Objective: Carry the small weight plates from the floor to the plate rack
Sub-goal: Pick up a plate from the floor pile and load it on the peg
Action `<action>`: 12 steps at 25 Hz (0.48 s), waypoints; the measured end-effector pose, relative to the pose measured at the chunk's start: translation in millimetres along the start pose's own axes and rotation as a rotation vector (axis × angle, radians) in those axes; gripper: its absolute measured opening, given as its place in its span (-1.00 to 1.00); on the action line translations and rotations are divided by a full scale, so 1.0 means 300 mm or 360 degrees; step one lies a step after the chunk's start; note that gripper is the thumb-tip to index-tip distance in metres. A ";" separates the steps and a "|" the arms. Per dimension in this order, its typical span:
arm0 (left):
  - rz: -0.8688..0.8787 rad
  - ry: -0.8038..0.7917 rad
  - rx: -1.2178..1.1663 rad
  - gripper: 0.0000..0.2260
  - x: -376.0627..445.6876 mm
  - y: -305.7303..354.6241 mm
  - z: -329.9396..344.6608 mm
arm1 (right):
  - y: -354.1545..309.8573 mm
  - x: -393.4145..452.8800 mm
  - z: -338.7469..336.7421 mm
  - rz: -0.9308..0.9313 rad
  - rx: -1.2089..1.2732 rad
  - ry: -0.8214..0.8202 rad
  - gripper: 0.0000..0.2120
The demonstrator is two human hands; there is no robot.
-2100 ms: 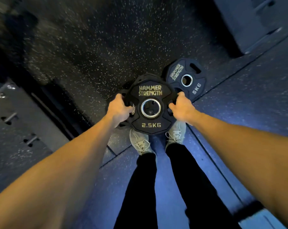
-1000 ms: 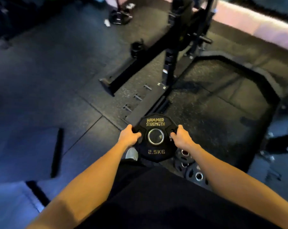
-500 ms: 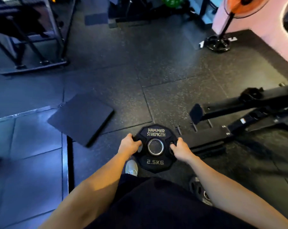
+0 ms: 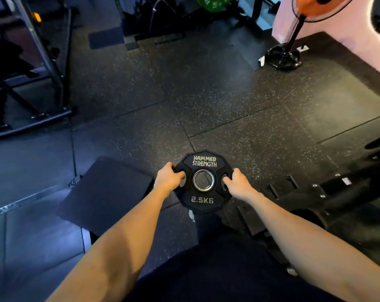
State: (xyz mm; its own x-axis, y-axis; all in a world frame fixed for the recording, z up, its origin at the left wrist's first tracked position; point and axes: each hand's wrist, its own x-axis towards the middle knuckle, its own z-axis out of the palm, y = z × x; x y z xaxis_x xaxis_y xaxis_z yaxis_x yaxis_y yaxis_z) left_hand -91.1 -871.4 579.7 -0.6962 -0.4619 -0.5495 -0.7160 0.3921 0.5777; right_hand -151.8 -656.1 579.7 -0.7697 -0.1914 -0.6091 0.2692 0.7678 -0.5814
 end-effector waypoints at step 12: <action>0.0280 -0.0129 0.0084 -0.79 0.938 0.873 -0.131 | -0.493 0.861 -0.600 0.0105 0.0139 0.0243 -0.64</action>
State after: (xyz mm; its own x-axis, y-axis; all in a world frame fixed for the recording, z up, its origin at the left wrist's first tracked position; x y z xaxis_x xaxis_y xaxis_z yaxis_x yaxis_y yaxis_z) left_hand -472.5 -930.0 600.3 -0.8113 -0.3175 -0.4909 -0.5830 0.5033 0.6378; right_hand -494.6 -709.0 605.3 -0.8260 -0.0424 -0.5621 0.3657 0.7184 -0.5917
